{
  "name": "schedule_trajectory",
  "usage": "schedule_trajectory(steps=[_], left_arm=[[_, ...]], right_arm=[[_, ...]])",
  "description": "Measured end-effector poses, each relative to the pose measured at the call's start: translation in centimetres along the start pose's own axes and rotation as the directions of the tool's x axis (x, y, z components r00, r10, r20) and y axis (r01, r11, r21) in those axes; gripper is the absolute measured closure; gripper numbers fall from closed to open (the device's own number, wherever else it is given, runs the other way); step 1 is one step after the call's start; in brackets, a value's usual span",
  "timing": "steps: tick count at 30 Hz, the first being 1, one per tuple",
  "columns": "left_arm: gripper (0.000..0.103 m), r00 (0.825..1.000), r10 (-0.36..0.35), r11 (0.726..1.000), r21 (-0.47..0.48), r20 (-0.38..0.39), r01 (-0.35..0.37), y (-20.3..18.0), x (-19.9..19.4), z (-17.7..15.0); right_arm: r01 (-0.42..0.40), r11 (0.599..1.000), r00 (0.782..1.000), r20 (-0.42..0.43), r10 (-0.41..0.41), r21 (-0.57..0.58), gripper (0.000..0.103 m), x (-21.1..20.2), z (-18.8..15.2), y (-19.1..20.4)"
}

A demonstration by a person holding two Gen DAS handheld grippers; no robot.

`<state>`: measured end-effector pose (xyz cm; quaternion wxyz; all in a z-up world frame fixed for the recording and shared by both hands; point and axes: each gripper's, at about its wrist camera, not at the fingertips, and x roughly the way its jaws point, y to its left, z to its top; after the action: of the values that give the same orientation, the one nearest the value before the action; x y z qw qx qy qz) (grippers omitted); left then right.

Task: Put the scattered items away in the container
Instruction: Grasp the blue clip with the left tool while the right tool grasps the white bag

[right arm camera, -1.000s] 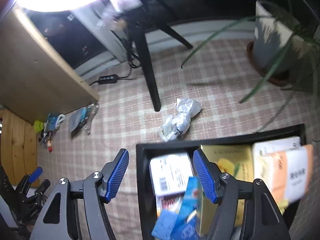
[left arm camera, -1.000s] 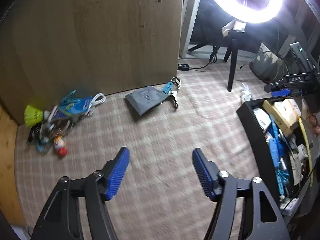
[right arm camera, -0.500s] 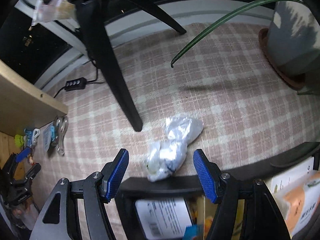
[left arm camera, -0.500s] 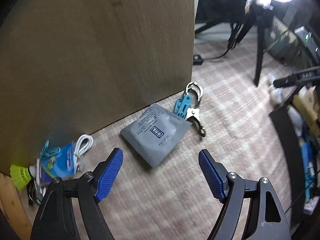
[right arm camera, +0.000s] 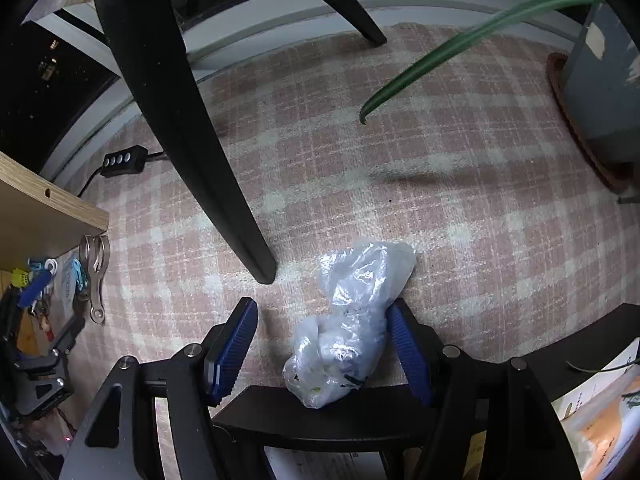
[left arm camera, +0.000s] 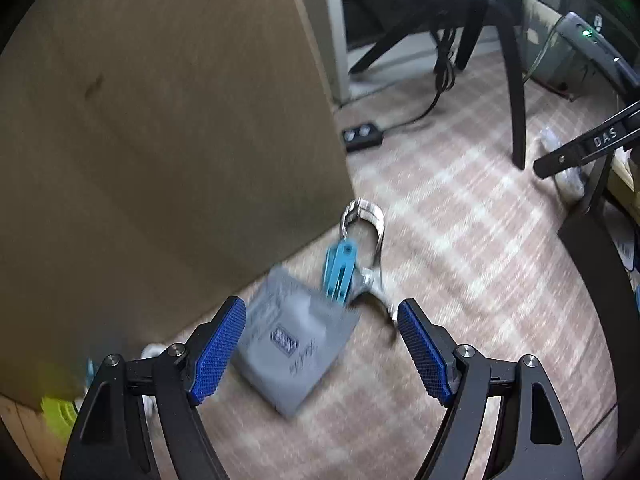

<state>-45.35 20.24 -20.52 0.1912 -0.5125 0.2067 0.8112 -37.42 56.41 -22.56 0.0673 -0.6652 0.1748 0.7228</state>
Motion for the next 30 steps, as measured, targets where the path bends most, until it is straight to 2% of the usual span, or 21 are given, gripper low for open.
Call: schedule_trajectory(steps=[1,3,7,8,17,21,24,30], left_arm=[[0.022,1.000,-0.014,1.000,0.009,0.002,0.014,-0.1,0.0,0.3],[0.032,0.999,-0.043,0.999,0.017,0.004,0.043,-0.1,0.3,0.9],[0.044,0.999,-0.049,0.998,0.029,-0.020,0.049,0.2,1.5,1.5],[0.052,0.998,-0.057,0.998,0.030,-0.032,0.058,0.2,1.9,1.6],[0.075,0.988,-0.150,0.989,-0.006,-0.041,0.150,1.1,2.4,1.5],[0.083,0.989,-0.139,0.990,-0.010,-0.050,0.139,1.3,2.3,1.2],[0.081,0.989,-0.131,0.991,-0.001,-0.062,0.131,1.6,2.6,1.2],[0.082,0.990,-0.115,0.993,-0.010,-0.081,0.114,1.5,3.2,1.2]], right_arm=[[-0.001,1.000,1.000,0.002,0.001,0.003,0.040,-0.1,0.0,0.0],[-0.004,1.000,1.000,0.004,0.004,0.007,0.040,-0.2,0.1,-0.1],[0.008,1.000,1.000,0.012,-0.008,-0.017,0.040,-0.3,-0.2,0.1],[0.013,1.000,1.000,0.014,-0.012,-0.024,0.040,-0.3,-0.2,0.2],[-0.004,0.999,1.000,0.023,0.005,-0.039,0.040,-0.8,-0.5,0.7],[-0.027,0.999,0.999,0.029,0.028,-0.033,0.043,-1.5,-0.6,-0.5],[-0.041,0.999,0.999,0.027,0.041,-0.031,0.048,-1.8,-1.4,-1.4],[-0.060,0.997,0.998,0.023,0.061,-0.042,0.064,-2.3,-1.8,-1.3]])
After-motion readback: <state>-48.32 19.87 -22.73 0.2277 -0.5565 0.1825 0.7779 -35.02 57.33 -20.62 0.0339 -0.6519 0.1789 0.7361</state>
